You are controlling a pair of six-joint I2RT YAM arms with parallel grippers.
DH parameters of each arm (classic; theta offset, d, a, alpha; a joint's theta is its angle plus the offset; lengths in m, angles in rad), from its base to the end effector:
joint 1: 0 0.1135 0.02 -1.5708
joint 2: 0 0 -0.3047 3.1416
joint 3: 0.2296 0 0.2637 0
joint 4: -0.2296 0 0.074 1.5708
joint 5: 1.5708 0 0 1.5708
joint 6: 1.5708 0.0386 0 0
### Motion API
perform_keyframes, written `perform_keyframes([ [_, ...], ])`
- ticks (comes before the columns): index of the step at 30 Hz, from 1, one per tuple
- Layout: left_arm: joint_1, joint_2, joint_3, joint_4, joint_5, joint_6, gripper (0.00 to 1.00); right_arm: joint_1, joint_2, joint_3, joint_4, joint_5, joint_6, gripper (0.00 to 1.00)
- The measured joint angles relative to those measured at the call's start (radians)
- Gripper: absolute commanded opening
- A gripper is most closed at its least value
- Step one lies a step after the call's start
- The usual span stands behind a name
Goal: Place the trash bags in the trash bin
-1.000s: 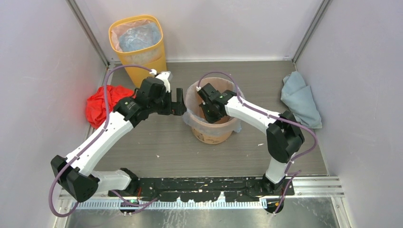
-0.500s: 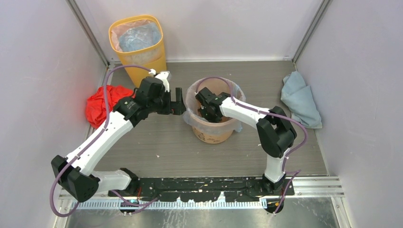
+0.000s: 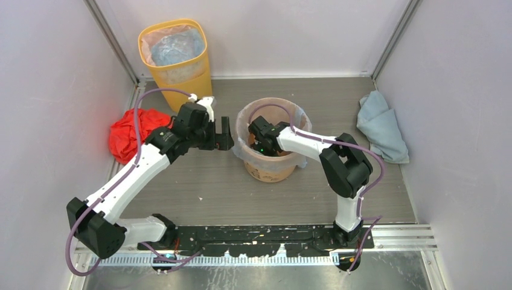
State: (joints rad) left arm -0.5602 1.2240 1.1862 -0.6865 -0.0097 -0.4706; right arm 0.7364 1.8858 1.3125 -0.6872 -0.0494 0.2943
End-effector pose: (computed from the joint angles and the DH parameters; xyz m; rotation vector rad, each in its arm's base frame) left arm 0.2201 -0.1376 0.3757 0.1002 2.3488 -0.5121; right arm 0.2929 0.2681 0.2072 -0.6428 2.8096 0.2841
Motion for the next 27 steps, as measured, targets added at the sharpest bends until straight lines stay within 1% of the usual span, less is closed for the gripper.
perform_keyframes([
  [8, 0.005, 0.000, -0.044, 0.018, 0.038, -0.019, 1.00, 0.000, 0.002, -0.032, 0.026, -0.026, 0.005, 0.01],
  [27, 0.007, -0.019, -0.046, 0.036, 0.054, -0.019, 1.00, -0.001, 0.041, -0.016, 0.020, -0.076, 0.018, 0.01],
])
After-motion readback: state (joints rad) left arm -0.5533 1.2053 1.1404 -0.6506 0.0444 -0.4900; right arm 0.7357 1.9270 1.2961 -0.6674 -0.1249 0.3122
